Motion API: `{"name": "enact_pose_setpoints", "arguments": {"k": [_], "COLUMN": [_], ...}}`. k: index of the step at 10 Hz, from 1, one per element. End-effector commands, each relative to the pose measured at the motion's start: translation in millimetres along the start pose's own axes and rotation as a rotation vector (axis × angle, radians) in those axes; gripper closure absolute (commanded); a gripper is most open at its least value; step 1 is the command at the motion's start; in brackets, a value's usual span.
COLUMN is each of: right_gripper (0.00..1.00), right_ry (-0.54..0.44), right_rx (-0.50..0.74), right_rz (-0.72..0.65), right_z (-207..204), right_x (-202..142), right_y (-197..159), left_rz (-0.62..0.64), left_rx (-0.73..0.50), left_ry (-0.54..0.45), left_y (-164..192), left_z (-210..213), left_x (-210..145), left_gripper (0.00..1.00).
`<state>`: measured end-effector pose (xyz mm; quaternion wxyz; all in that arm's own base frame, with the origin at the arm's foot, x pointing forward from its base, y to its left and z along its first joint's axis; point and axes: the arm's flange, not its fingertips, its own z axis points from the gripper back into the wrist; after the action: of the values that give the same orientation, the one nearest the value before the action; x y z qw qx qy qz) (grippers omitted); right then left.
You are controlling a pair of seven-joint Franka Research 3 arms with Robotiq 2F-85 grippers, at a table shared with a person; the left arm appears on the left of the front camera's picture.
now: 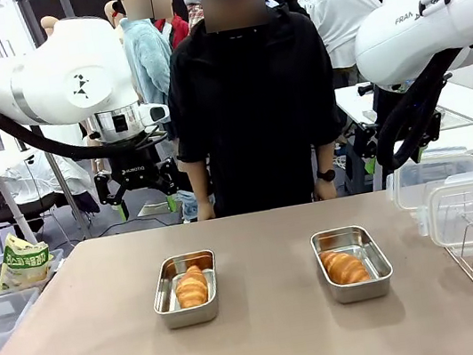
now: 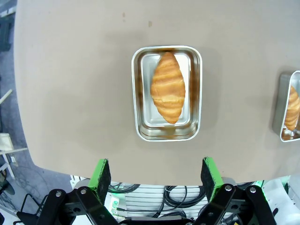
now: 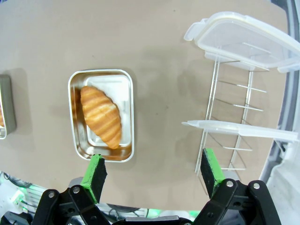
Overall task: Place the bread in airtight containers.
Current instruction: Pick up one Airtight Container lid and hand it to the human.
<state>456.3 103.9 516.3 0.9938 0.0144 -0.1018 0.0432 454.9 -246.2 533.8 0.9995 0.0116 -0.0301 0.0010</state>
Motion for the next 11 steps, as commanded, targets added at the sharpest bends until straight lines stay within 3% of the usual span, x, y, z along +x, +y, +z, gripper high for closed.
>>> {"name": "enact_pose_setpoints", "arguments": {"k": [1, 11], "right_gripper": [0.00, 0.00], "right_ry": [0.002, 0.002], "right_rx": [-0.018, -0.018], "right_rz": [-0.007, -0.007], "right_z": [-0.6, -0.6], "right_x": [-0.7, -0.7], "right_y": [-0.2, -0.2], "left_rz": [-0.004, -0.004], "left_rx": [0.015, 0.015], "left_ry": [-0.012, -0.012], "left_y": [1.3, 1.3], "left_z": [1.9, 1.9], "left_x": [0.2, 0.2], "left_gripper": [0.00, 0.00]}}
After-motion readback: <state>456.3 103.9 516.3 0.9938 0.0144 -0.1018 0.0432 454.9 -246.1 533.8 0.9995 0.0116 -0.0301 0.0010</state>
